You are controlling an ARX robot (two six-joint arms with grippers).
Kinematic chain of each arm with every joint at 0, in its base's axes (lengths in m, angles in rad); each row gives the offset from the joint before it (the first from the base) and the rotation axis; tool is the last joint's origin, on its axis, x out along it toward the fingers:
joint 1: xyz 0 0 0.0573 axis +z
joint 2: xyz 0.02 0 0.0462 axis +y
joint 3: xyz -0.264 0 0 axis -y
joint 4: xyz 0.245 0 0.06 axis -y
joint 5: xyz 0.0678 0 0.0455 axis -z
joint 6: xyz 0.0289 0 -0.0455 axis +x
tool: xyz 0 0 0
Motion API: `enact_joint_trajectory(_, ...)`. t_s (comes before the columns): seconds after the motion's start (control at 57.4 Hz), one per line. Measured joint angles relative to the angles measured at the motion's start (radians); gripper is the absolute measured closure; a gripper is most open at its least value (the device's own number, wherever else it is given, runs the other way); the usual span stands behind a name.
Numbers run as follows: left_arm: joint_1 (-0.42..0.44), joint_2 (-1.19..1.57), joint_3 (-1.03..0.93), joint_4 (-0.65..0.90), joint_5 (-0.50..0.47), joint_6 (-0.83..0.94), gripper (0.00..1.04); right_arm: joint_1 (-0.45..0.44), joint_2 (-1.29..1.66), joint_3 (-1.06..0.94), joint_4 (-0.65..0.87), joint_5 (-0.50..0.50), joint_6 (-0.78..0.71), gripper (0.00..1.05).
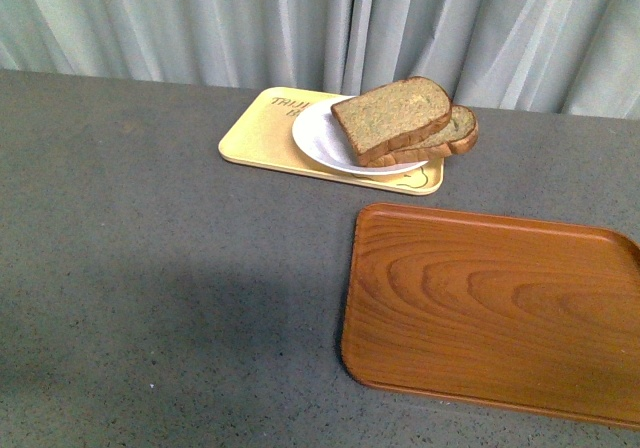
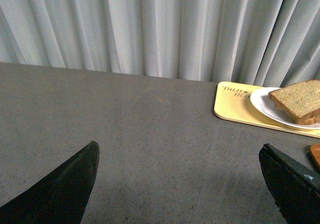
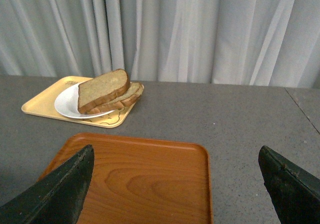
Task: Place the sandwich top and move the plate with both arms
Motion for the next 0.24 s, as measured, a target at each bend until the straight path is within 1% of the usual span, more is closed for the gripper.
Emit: enact_joint_trajectory(0.244,0.000,0.000,0.000,0.000,0.000,0.000,0.09,0.000,0.000,0.000,0.000,0.000,0.000,0.09)
